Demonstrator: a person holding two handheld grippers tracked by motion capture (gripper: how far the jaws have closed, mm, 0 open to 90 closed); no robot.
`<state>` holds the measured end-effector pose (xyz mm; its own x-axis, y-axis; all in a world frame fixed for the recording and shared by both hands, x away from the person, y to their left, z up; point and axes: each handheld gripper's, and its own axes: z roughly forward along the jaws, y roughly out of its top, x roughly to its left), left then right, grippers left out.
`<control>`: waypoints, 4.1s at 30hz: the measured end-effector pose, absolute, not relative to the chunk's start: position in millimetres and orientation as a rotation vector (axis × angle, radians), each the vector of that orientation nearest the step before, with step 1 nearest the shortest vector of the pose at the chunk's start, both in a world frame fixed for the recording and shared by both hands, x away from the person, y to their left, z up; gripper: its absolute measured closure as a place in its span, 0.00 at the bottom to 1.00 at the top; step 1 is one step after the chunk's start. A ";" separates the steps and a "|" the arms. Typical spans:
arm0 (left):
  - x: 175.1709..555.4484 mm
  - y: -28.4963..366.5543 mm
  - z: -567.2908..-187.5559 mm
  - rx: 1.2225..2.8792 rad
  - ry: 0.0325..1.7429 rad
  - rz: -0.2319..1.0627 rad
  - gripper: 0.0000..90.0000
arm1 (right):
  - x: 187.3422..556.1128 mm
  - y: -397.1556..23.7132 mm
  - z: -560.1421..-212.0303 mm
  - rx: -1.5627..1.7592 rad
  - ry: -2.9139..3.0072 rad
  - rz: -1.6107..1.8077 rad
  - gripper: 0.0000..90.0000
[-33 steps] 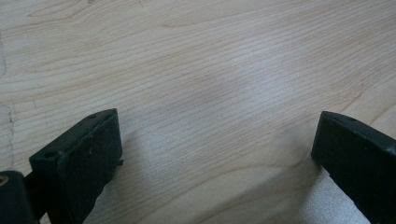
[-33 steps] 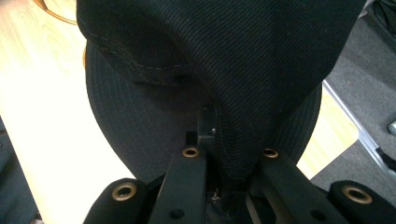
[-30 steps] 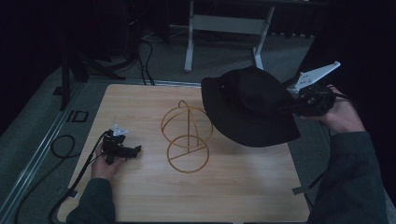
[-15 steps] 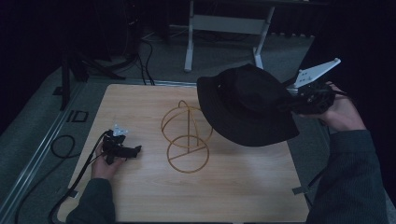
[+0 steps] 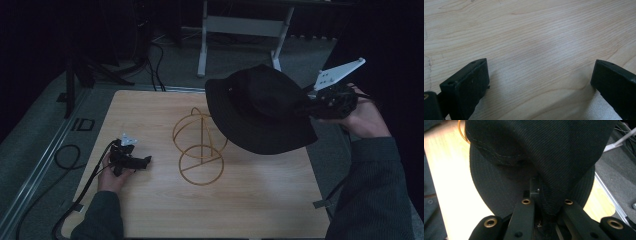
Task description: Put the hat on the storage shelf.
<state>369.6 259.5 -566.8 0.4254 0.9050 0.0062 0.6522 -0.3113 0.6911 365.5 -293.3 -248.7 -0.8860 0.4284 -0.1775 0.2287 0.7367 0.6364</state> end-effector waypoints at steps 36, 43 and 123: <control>369.6 259.5 -566.8 2.069 1.309 0.533 0.02 | 372.1 -250.6 -243.8 0.375 2.663 0.951 0.97; 369.6 259.5 -566.8 2.069 1.309 0.533 0.02 | 375.4 -237.2 -248.3 0.353 2.684 0.952 0.97; 369.6 259.5 -566.8 2.069 1.310 0.532 0.02 | 399.7 -129.9 -314.2 0.433 2.830 0.696 0.43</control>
